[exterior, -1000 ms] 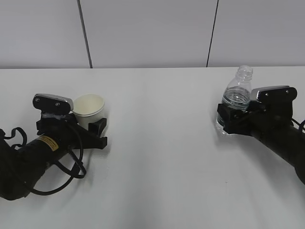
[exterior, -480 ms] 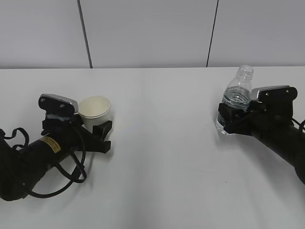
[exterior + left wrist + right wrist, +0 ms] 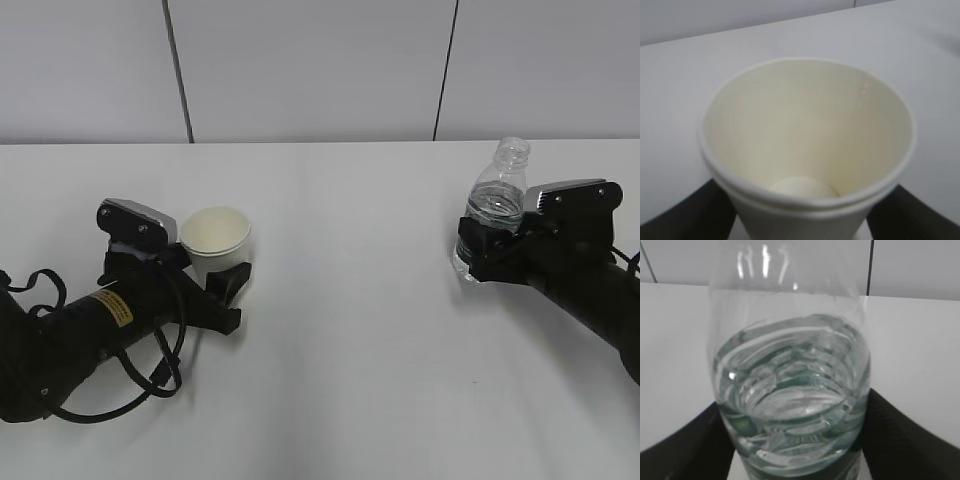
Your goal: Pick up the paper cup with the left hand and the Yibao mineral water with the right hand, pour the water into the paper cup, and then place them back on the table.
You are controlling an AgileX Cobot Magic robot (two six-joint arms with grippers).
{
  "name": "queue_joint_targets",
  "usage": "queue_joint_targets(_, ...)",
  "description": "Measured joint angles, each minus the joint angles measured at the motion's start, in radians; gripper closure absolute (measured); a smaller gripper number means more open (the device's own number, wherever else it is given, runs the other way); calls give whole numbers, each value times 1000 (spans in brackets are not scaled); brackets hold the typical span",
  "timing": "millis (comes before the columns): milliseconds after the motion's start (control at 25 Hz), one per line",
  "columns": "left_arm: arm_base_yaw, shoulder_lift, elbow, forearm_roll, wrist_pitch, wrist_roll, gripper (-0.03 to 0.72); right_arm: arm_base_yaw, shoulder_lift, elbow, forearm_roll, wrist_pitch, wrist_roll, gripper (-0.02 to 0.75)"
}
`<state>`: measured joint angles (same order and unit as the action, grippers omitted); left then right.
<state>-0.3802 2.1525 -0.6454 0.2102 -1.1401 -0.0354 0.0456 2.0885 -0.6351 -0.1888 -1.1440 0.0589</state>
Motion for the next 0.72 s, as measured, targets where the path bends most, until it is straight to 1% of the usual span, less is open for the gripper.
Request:
queue_joint_targets(280, 0, 0, 0, 116, 0, -12, 219, 0, 0, -2, -44, -1, -36, 221)
queue_joint_targets(720, 0, 0, -1, 224, 0, -51, 219, 0, 0, -2, -88, -5, -72, 227)
